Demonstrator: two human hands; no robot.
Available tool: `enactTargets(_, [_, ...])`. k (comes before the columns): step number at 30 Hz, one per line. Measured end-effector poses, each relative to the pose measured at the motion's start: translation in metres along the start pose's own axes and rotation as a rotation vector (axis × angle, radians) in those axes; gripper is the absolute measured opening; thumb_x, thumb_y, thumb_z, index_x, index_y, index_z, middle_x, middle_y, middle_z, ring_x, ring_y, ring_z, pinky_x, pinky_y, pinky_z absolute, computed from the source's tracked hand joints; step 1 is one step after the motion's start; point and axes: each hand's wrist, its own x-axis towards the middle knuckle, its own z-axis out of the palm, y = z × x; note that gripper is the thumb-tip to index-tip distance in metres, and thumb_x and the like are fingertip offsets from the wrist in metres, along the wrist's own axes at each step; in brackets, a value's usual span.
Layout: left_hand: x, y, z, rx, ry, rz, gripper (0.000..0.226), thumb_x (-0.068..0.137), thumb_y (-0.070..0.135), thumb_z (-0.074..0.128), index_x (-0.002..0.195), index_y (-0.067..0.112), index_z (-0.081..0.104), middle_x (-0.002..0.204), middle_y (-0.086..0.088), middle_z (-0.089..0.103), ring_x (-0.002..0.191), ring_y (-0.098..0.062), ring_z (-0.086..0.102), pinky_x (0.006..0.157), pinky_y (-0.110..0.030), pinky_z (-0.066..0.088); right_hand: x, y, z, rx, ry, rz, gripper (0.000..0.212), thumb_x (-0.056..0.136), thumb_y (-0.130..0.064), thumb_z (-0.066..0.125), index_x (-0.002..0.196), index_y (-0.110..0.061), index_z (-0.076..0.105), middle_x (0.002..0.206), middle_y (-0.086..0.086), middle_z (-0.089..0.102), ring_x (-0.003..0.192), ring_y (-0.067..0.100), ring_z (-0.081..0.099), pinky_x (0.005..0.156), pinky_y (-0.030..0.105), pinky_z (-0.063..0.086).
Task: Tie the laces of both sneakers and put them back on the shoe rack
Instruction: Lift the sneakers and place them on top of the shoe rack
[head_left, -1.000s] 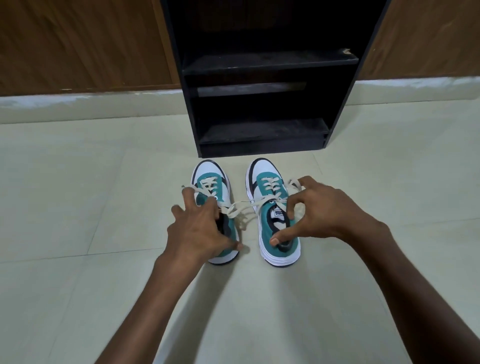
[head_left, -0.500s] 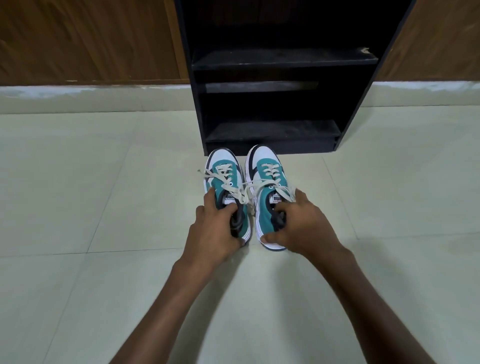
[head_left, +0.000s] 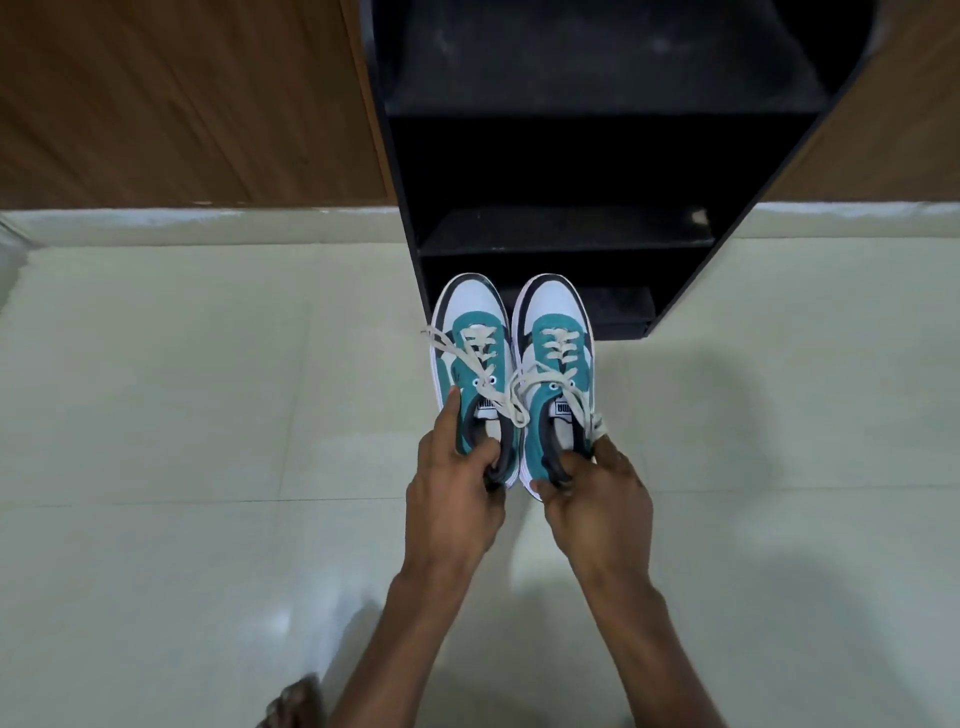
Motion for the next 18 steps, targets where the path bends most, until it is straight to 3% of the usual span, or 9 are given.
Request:
enactTargets(4, [-0.021, 0.071, -0.112, -0.045, -0.001, 0.010, 0.071, 0.058, 0.009, 0.092, 0.121, 0.028, 0.064, 0.160, -0.007, 0.038, 0.125, -0.033, 0.055, 0.060, -0.033, 0.059, -0.017, -0.039, -0.120, 0.004, -0.035, 0.000, 0.047, 0.053, -0.022, 0.096, 0.096, -0.018, 0.077, 0.106, 0.012, 0.073, 0.084, 0.038, 0.070, 0.054, 0.038, 0.058])
enactTargets(10, [-0.010, 0.150, -0.232, -0.035, -0.004, -0.001, 0.072, 0.060, 0.016, 0.095, 0.125, 0.026, 0.065, 0.160, -0.008, 0.040, 0.126, -0.034, 0.057, 0.067, -0.034, 0.062, 0.002, -0.084, -0.254, -0.002, -0.074, -0.048, 0.042, 0.054, -0.022, 0.097, 0.091, -0.016, 0.079, 0.109, 0.012, 0.073, 0.089, 0.036, 0.071, 0.054, 0.039, 0.061])
enactTargets(14, [0.026, 0.174, -0.266, -0.037, 0.028, -0.035, 0.069, 0.062, 0.018, 0.094, 0.125, 0.025, 0.067, 0.160, -0.008, 0.039, 0.125, -0.034, 0.058, 0.069, -0.035, 0.061, 0.045, -0.100, -0.293, -0.030, -0.062, -0.081, 0.038, 0.053, -0.024, 0.097, 0.087, -0.018, 0.078, 0.103, 0.010, 0.073, 0.085, 0.034, 0.070, 0.052, 0.037, 0.058])
enactTargets(18, [0.075, 0.174, -0.274, -0.050, 0.057, -0.053, 0.061, 0.070, 0.020, 0.090, 0.126, 0.026, 0.067, 0.164, -0.003, 0.032, 0.131, -0.030, 0.054, 0.077, -0.035, 0.062, 0.094, -0.112, -0.300, -0.059, -0.052, -0.110, 0.046, 0.059, -0.026, 0.095, 0.102, -0.023, 0.078, 0.120, 0.008, 0.070, 0.091, 0.034, 0.069, 0.059, 0.038, 0.059])
